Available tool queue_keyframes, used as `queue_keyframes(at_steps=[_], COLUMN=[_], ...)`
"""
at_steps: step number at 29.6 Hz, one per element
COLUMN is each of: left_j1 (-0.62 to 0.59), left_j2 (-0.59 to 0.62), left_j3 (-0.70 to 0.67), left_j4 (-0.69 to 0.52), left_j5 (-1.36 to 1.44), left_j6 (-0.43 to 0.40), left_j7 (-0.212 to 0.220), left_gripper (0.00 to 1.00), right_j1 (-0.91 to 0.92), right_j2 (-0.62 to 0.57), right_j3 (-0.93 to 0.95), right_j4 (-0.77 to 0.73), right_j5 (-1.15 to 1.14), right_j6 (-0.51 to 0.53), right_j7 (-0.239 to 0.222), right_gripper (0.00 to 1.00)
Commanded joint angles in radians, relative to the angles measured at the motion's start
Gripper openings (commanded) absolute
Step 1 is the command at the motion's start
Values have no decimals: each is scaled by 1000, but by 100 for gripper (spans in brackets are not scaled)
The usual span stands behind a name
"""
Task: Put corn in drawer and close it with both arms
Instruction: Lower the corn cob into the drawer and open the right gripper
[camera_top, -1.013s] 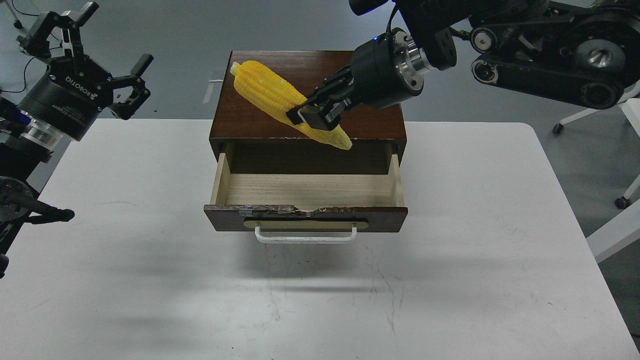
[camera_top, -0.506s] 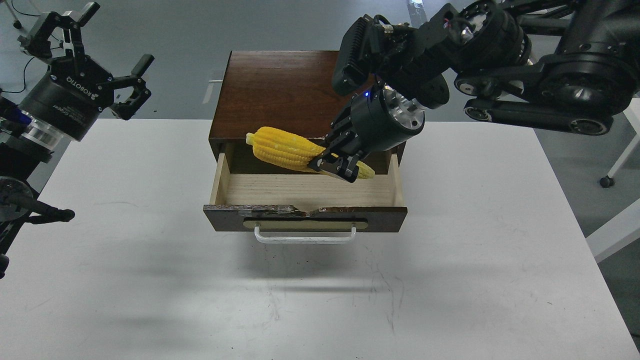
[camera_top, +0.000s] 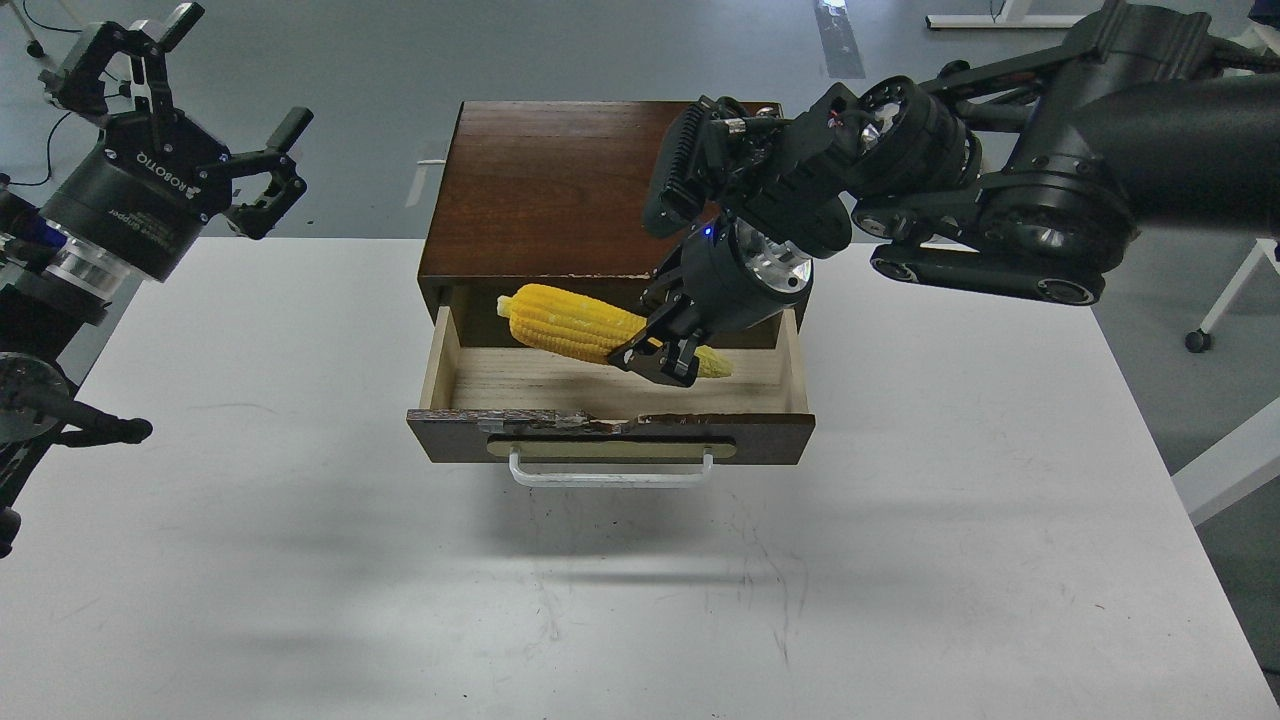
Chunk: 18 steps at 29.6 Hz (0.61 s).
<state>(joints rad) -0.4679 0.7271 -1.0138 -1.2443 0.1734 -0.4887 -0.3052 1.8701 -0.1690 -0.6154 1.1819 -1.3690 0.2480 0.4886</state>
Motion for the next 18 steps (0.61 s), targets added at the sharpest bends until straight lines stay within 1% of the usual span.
queue_keyframes(at_steps=[1,4,5,7,9,11,12,13,14,16,17,18], left_j1=[0,0,0,0,0,0,0,0,0,0,0,0], left_j2=[1,1,1,3,9,15,21,32,37,49,54,58], left_j3=[0,0,0,0,0,0,0,4,7,15,14,14], left_j4=[0,0,0,0,0,2,2,2,2,2,2,2], left_j5=[1,3,6,8,8,8,8,8,8,8,8,8], left_j6=[0,0,0,0,0,0,0,0,0,0,0,0], left_j7=[0,0,0,0,-2,-5,-15,-47,-67,-144,-159,-179], left_gripper=[98,98,98,98,98,98,98,98,98,98,98,98], right_j1=[1,8,14,20,37,44,44,44,41,14,0,-43], right_j2=[-4,-9,-14,-26,-59,-105,-125,-168,-188,-292,-317,-360], right_j3=[5,8,17,29,63,91,103,124,135,164,170,192], right_j4=[-1,2,4,4,4,5,5,7,10,19,19,25], right_j5=[4,22,40,62,117,191,223,288,322,485,531,624], right_j6=[-3,-3,-3,-3,-1,1,1,1,1,1,2,1], right_j7=[0,0,0,0,0,0,0,0,0,0,0,0], right_gripper=[79,82,86,88,94,95,95,96,96,96,96,96])
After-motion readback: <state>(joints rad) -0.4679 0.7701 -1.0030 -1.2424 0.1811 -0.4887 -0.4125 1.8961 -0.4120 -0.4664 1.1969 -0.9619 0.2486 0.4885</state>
